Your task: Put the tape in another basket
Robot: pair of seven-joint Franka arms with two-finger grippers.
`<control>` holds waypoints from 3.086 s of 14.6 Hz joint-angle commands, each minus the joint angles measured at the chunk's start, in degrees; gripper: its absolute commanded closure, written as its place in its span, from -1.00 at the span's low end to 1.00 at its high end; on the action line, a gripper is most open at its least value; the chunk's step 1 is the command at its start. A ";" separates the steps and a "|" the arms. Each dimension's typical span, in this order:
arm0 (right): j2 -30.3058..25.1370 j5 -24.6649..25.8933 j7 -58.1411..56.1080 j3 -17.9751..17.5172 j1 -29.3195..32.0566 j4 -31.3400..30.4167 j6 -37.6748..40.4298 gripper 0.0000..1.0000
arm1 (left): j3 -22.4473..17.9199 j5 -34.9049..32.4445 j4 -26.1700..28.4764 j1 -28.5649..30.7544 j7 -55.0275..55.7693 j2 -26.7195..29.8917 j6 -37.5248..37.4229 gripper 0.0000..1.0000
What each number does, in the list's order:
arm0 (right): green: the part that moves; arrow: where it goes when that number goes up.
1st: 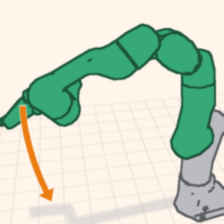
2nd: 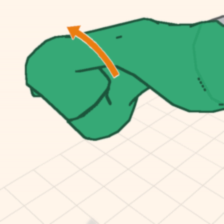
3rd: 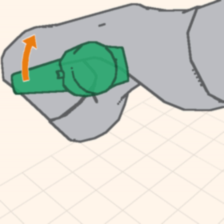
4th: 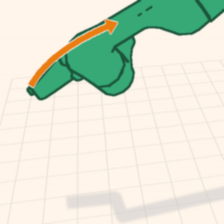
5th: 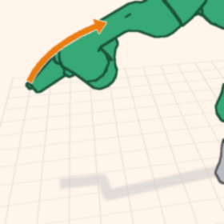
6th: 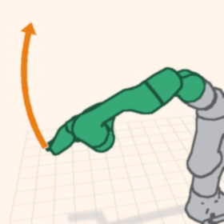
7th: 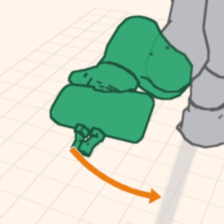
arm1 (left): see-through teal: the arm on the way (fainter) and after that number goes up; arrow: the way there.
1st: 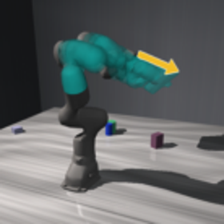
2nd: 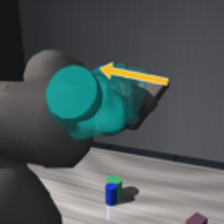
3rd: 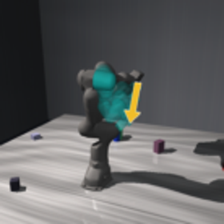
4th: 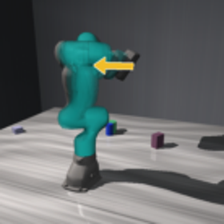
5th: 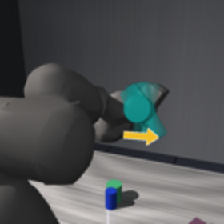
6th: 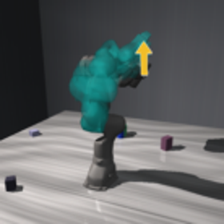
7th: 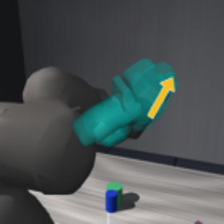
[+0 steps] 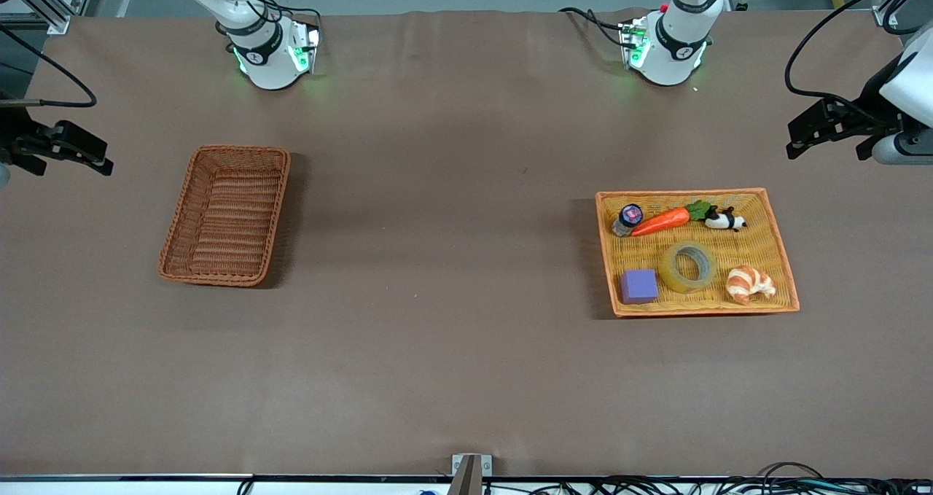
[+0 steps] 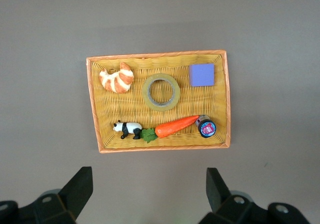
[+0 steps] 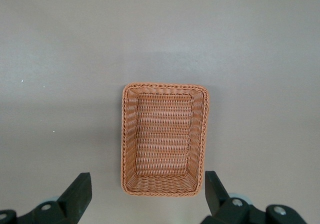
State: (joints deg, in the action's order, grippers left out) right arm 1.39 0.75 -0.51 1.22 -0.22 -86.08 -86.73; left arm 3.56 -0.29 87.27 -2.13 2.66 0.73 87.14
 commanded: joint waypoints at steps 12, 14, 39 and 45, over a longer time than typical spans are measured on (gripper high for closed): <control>-0.68 -0.84 -0.72 -0.25 0.83 -0.66 -0.11 -1.00 | -2.15 -1.38 7.20 -0.51 -1.69 -3.62 6.99 -1.00; -0.68 -0.84 -0.72 -0.08 0.75 -0.66 -0.11 -1.00 | -2.76 -1.47 8.88 -0.60 -1.69 -6.26 10.14 -1.00; -0.68 -0.93 -0.72 0.01 0.74 -0.66 -0.02 -1.00 | -4.79 -0.68 34.46 0.46 -2.83 -25.16 58.23 0.87; -0.68 -0.93 -0.72 0.10 0.83 -0.66 0.07 -1.00 | -4.79 -0.77 34.20 0.20 -2.75 -18.77 53.51 1.00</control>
State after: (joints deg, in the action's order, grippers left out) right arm 1.39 0.75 -0.51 1.56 -0.20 -86.10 -86.68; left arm -0.98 -0.80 120.62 -1.73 0.94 -23.51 144.17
